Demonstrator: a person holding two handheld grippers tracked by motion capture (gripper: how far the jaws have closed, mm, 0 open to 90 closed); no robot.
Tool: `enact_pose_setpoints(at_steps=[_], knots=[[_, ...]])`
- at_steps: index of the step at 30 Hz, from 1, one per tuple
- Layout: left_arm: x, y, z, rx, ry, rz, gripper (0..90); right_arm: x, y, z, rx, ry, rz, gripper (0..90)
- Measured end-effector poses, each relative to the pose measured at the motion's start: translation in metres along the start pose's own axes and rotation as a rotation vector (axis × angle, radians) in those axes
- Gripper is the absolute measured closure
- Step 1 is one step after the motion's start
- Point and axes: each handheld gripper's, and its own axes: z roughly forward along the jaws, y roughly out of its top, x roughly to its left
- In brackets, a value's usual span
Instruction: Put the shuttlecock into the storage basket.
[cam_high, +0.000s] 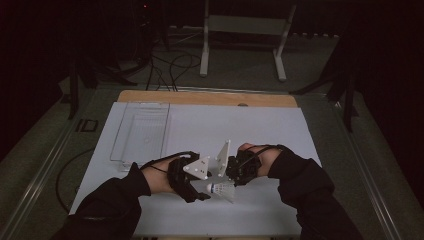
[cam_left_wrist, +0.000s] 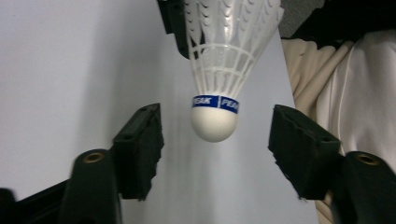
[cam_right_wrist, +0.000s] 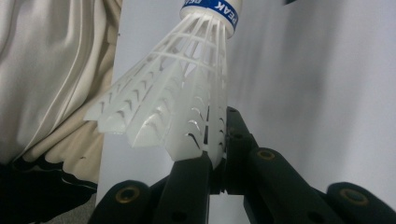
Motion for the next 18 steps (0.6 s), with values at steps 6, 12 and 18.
enact_pose_setpoints(at_steps=[6,12,18], knots=[[-0.0010,0.0017,0.0052,0.022,0.004,0.015,44.7,0.0005,0.0004,-0.0007,-0.007,0.003,-0.004,89.6],[-0.0007,0.0023,0.0091,0.032,-0.003,0.033,50.7,0.0012,0.0009,-0.0007,-0.012,-0.004,-0.006,89.6],[-0.0007,0.0024,0.0101,0.030,-0.012,0.039,60.6,0.0024,0.0009,-0.0023,-0.019,-0.002,-0.003,89.6]])
